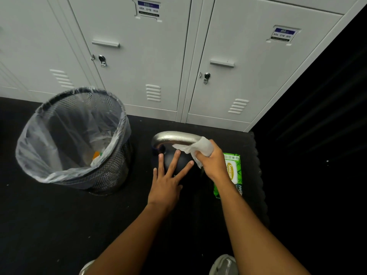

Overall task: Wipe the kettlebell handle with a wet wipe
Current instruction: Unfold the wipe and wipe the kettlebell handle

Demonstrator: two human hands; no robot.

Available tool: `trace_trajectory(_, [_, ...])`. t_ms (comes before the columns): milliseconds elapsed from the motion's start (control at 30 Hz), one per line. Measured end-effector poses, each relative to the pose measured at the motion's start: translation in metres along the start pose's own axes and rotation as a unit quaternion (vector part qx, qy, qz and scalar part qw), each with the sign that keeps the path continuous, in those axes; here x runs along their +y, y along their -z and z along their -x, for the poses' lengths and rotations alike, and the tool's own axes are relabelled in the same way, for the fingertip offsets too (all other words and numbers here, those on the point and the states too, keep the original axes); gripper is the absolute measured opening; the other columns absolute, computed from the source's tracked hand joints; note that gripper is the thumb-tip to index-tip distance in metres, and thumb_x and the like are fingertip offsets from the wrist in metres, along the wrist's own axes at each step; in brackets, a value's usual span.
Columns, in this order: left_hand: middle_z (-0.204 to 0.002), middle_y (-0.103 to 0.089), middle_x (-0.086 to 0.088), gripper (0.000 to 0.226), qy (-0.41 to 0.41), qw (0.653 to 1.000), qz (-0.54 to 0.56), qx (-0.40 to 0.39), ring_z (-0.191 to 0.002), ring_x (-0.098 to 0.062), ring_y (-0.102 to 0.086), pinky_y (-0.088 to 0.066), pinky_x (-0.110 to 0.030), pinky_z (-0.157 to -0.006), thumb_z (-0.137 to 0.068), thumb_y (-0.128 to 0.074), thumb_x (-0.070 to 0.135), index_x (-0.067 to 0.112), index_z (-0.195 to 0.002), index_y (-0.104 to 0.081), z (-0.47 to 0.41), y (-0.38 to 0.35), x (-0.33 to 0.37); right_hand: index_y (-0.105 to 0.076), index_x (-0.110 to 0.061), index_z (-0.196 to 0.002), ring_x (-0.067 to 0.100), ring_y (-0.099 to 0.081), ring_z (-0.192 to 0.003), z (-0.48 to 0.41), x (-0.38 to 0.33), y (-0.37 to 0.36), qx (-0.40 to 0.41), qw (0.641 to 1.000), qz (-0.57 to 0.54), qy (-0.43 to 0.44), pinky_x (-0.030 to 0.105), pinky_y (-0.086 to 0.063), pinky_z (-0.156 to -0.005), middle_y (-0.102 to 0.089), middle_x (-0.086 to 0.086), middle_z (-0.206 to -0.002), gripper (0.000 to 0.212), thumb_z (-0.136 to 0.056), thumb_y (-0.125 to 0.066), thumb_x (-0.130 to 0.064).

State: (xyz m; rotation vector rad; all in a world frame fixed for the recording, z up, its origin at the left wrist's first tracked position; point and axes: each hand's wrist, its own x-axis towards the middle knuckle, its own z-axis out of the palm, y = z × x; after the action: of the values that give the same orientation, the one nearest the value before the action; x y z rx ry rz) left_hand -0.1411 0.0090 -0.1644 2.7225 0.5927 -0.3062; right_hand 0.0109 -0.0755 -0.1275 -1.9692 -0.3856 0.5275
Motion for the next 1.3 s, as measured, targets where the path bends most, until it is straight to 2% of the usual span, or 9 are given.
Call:
trace_trajectory(167, [-0.153, 0.05, 0.011, 0.095, 0.001, 1.0, 0.002, 0.002, -0.142, -0.041, 0.042, -0.004, -0.061, -0.124, -0.102, -0.052, 0.03, 0.059, -0.145, 0.028, -0.001, 0.0, 0.0, -0.066, -0.015, -0.104, 0.018, -0.061, -0.087, -0.007, -0.029, -0.002, 0.034, 0.988, 0.145, 0.036, 0.031, -0.05, -0.067, -0.062, -0.001, -0.089, 0.024, -0.082, -0.074, -0.01])
trace_trajectory(300, [-0.152, 0.051, 0.009, 0.104, 0.004, 1.0, -0.009, 0.001, -0.141, -0.041, 0.043, -0.002, -0.06, -0.124, -0.102, -0.052, 0.029, 0.06, -0.134, 0.042, 0.001, -0.001, 0.002, -0.064, -0.015, -0.108, 0.028, -0.057, -0.094, 0.001, -0.037, -0.018, 0.063, 0.95, 0.256, 0.166, 0.041, -0.049, -0.075, -0.063, 0.008, -0.1, 0.038, -0.074, -0.068, 0.001])
trace_trajectory(400, [-0.152, 0.052, 0.009, 0.103, 0.002, 1.0, -0.008, 0.002, -0.14, -0.041, 0.043, -0.003, -0.06, -0.124, -0.102, -0.052, 0.03, 0.059, -0.135, 0.041, 0.0, -0.002, 0.001, -0.061, -0.016, -0.11, 0.026, -0.054, -0.096, 0.004, -0.025, -0.02, 0.098, 0.945, 0.224, 0.216, 0.039, -0.046, -0.076, -0.06, 0.005, -0.104, 0.045, -0.071, -0.061, 0.008])
trace_trajectory(667, [-0.152, 0.051, 0.011, 0.099, -0.002, 1.0, -0.006, 0.004, -0.141, -0.042, 0.041, -0.004, -0.06, -0.123, -0.101, -0.053, 0.031, 0.06, -0.142, 0.032, 0.0, 0.0, 0.0, -0.051, -0.03, -0.125, 0.01, -0.062, -0.1, 0.005, 0.011, -0.001, -0.024, 0.999, -0.047, 0.0, 0.029, -0.054, -0.085, -0.064, -0.004, -0.108, 0.049, -0.087, -0.072, -0.007])
trace_trajectory(733, [-0.152, 0.051, 0.011, 0.096, -0.005, 1.0, -0.002, 0.001, -0.141, -0.042, 0.041, -0.005, -0.06, -0.122, -0.102, -0.053, 0.032, 0.059, -0.144, 0.029, 0.0, 0.001, 0.0, -0.051, -0.026, -0.134, 0.007, -0.064, -0.096, -0.001, 0.01, 0.005, -0.075, 0.995, -0.057, -0.042, 0.028, -0.054, -0.084, -0.067, -0.005, -0.106, 0.06, -0.084, -0.074, -0.005])
trace_trajectory(833, [-0.154, 0.049, 0.012, 0.098, -0.009, 1.0, -0.001, 0.01, -0.143, -0.043, 0.038, -0.008, -0.06, -0.122, -0.101, -0.054, 0.03, 0.06, -0.144, 0.029, 0.001, 0.004, 0.0, -0.064, -0.017, -0.121, 0.021, -0.069, -0.099, -0.015, 0.001, 0.008, -0.079, 0.993, 0.011, -0.085, 0.037, -0.059, -0.085, -0.073, 0.003, -0.104, 0.051, -0.074, -0.081, -0.007])
trace_trajectory(1000, [-0.152, 0.051, 0.011, 0.099, -0.002, 1.0, -0.008, -0.008, -0.142, -0.042, 0.04, -0.008, -0.061, -0.123, -0.102, -0.053, 0.03, 0.061, -0.141, 0.032, 0.0, 0.004, 0.0, -0.059, -0.018, -0.11, 0.019, -0.062, -0.088, -0.003, -0.018, -0.005, 0.03, 0.997, 0.055, -0.052, 0.035, -0.053, -0.074, -0.065, -0.001, -0.093, 0.03, -0.084, -0.072, -0.013])
trace_trajectory(1100, [-0.152, 0.051, 0.012, 0.1, -0.003, 1.0, 0.001, -0.018, -0.141, -0.041, 0.041, -0.006, -0.061, -0.122, -0.102, -0.053, 0.029, 0.063, -0.138, 0.034, -0.001, 0.005, -0.001, -0.058, -0.024, -0.115, 0.021, -0.061, -0.096, 0.005, -0.021, -0.009, 0.05, 0.995, 0.077, 0.036, 0.03, -0.048, -0.068, -0.063, 0.002, -0.107, 0.034, -0.087, -0.06, -0.004])
trace_trajectory(1300, [-0.159, 0.041, 0.013, 0.086, -0.012, 0.999, 0.048, -0.024, -0.146, -0.039, 0.035, -0.007, -0.057, -0.123, -0.101, -0.053, 0.024, 0.054, -0.154, 0.008, 0.002, 0.02, 0.003, -0.058, -0.031, -0.132, 0.016, -0.059, -0.111, 0.023, -0.01, 0.008, 0.026, 0.999, 0.003, 0.028, 0.034, -0.052, -0.094, -0.063, -0.003, -0.122, 0.056, -0.086, -0.058, 0.003])
